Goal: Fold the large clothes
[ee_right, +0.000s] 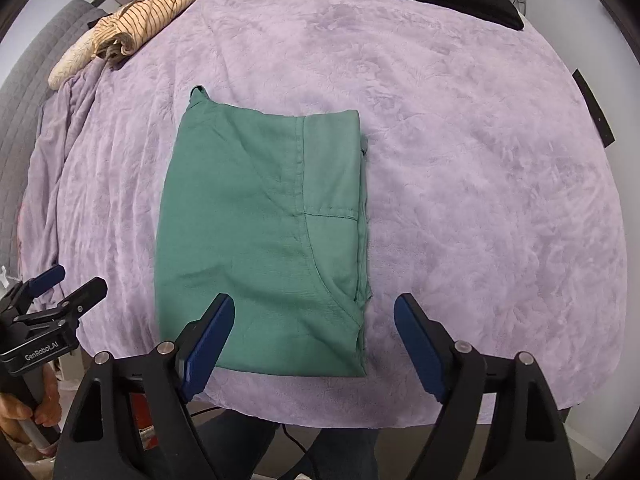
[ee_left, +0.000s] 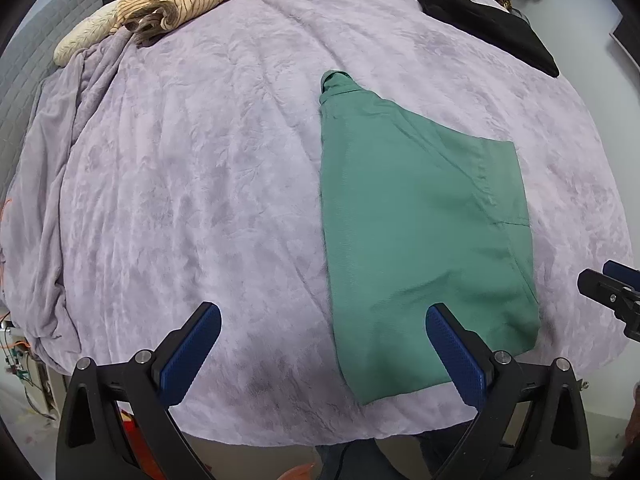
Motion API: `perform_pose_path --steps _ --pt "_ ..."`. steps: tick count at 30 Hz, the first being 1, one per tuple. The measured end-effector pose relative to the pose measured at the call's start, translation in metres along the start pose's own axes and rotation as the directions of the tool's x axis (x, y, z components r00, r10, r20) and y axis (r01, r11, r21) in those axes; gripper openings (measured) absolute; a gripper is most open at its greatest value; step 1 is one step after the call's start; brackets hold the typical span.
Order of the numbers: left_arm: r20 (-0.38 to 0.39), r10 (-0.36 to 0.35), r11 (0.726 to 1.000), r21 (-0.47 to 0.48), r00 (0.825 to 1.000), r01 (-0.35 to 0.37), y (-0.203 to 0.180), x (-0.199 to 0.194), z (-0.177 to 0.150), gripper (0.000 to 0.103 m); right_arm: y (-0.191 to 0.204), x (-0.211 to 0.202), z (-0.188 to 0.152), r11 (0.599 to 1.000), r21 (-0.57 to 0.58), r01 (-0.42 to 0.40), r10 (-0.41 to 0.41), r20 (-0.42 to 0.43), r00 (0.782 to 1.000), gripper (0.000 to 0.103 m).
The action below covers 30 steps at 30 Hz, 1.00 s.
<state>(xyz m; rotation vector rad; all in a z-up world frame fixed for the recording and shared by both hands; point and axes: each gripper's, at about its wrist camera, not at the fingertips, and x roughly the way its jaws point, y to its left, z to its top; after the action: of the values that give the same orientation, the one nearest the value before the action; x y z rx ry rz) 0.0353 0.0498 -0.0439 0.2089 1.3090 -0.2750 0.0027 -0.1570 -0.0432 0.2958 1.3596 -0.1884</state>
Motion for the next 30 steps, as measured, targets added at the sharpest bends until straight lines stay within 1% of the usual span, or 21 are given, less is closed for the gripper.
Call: perform_pose_path --steps 3,8,15,30 --pt "0.003 -0.003 1.0 -0.003 1.0 0.003 -0.001 -0.002 0.0 0.103 0.002 -0.001 0.0 0.999 0.007 0.032 -0.032 0.008 0.999 0.088" --pt "0.006 0.014 1.0 0.005 1.0 -0.014 -0.005 -0.003 -0.001 0.103 0.003 -0.007 -0.002 0.997 0.017 0.072 -0.073 0.045 0.996 0.089" --pt "0.017 0.034 0.999 0.03 0.999 -0.035 -0.012 -0.007 -0.002 0.103 0.002 -0.009 -0.001 0.996 0.025 0.082 -0.083 0.048 0.995 0.089" --pt "0.025 0.063 0.997 0.042 0.998 -0.064 -0.016 -0.009 -0.003 0.103 0.003 -0.011 -0.002 0.994 0.031 0.107 -0.108 0.043 0.993 0.089"
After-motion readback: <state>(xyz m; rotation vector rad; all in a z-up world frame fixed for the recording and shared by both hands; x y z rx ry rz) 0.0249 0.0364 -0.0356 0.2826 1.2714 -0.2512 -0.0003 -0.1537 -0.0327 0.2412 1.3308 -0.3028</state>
